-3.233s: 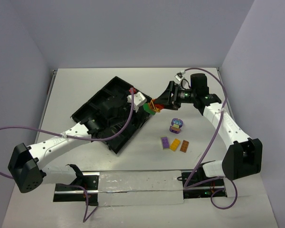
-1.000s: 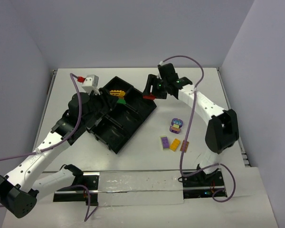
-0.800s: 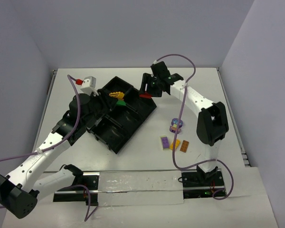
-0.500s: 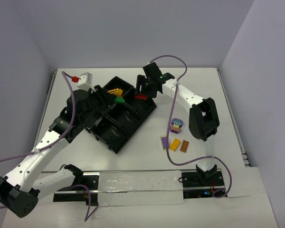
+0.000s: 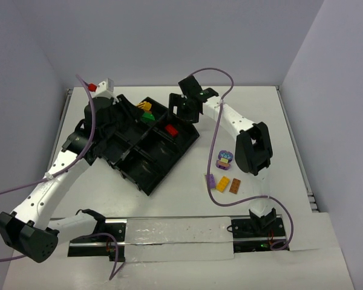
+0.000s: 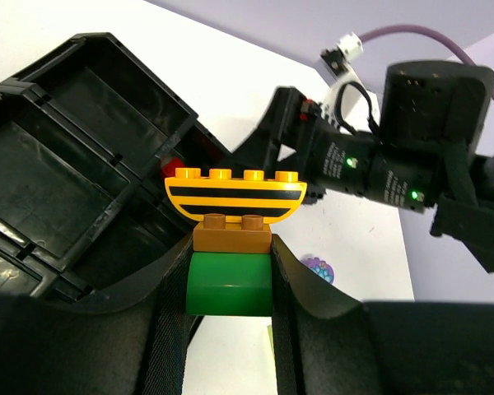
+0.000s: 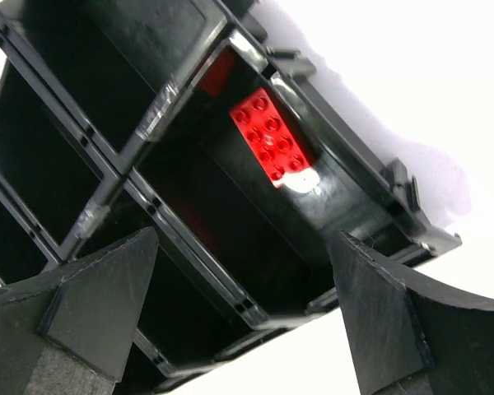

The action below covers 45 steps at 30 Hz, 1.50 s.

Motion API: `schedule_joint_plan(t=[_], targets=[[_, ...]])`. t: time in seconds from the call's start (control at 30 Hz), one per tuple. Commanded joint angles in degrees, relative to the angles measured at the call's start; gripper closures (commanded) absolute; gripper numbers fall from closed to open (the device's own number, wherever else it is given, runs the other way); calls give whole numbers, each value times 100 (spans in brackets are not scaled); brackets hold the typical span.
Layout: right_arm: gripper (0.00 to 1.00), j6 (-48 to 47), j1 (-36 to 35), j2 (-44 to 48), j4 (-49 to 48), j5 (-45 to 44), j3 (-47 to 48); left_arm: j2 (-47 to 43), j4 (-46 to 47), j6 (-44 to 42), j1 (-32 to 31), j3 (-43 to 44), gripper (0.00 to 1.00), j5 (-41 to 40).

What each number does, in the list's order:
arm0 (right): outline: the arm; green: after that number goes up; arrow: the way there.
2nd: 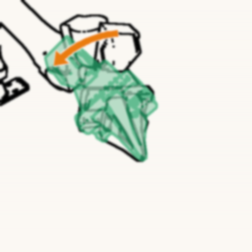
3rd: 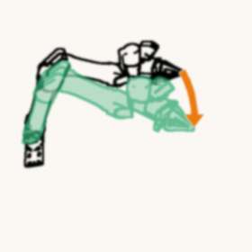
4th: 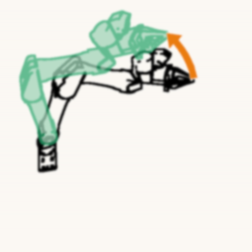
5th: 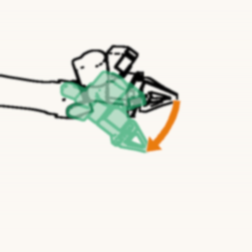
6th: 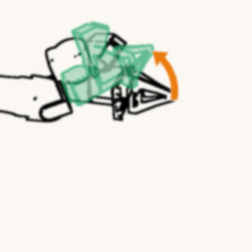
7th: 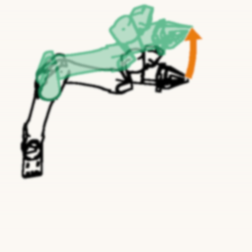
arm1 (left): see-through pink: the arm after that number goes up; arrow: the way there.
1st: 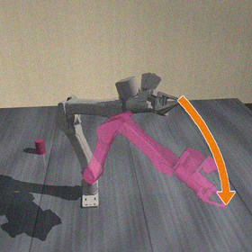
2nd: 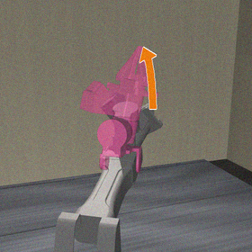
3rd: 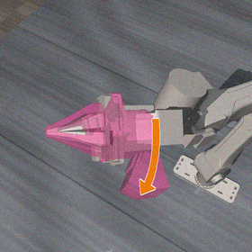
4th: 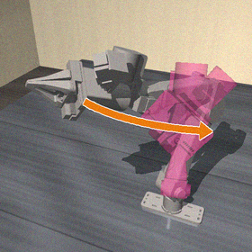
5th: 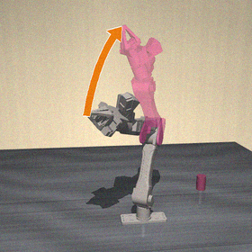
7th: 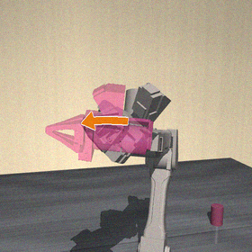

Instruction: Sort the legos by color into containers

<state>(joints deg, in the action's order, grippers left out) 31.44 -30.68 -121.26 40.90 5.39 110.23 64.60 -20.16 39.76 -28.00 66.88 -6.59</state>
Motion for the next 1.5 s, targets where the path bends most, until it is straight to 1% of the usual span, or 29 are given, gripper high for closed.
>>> schedule_joint_plan(t=[0.0, 0.07, 0.13, 0.23, 0.3, 0.37, 0.43, 0.5, 0.6, 0.7, 0.77, 0.83, 0.9, 0.97, 1.1, 1.13, 1.17, 1.27, 1.33, 1.47], targets=[[9, -7, -48, 602, 186, 45, -79, 78, 78, -4, 211, 334, 100, 456], [11, -39, -52, 866, 208, 75, -273, 142, 65, -5, 279, 360, 100, 583], [11, -262, -44, 1093, 107, 145, -485, 188, 147, -41, 333, 325, 100, 700], [12, -589, -44, 1623, -301, 493, -1041, 342, 181, -184, 430, 381, 100, 1230], [14, -778, -44, 1989, -600, 805, -1363, 429, 179, -410, 468, 413, 100, 1727], [15, -954, -38, 2245, -852, 1188, -1578, 530, 78, -683, 531, 466, 100, 2059], [16, -1085, -39, 2422, -988, 1483, -1660, 586, -5, -865, 579, 504, 100, 2295], [20, -1309, -35, 2635, -1155, 2038, -1687, 598, -43, -1175, 683, 519, 100, 2718], [27, -1481, -26, 2773, -1194, 2397, -1589, 650, -153, -1428, 783, 556, 100, 3096], [30, -1524, -21, 2857, -1190, 2500, -1536, 732, -236, -1689, 837, 582, 100, 3420], [30, -1290, -12, 2843, -1091, 2317, -1406, 813, -283, -1768, 840, 625, 100, 3483], [30, -678, 11, 2690, -853, 1974, -1121, 889, -208, -1772, 840, 600, 100, 3577], [30, -293, 30, 2584, -772, 1795, -1012, 920, -156, -1756, 840, 571, 100, 3600], [30, 559, 23, 2562, -993, 1767, -1164, 949, -19, -1699, 840, 486, 100, 3588], [28, 1429, 0, 2867, -1776, 1725, -1854, 920, 161, -1656, 840, 314, 100, 3528], [26, 1551, -3, 2849, -1964, 1782, -1882, 912, 156, -1668, 840, 308, 100, 3476], [25, 1667, -14, 2755, -1950, 1866, -1804, 907, 140, -1705, 840, 308, 100, 3460], [20, 1689, -104, 2463, -1632, 1822, -1444, 884, 126, -1768, 840, 293, 100, 3382], [20, 1688, -199, 2332, -1455, 1733, -1306, 871, 126, -1787, 840, 282, 100, 3357], [21, 1820, -228, 2335, -1778, 1913, -1451, 846, 82, -1832, 840, 324, 100, 3324]])
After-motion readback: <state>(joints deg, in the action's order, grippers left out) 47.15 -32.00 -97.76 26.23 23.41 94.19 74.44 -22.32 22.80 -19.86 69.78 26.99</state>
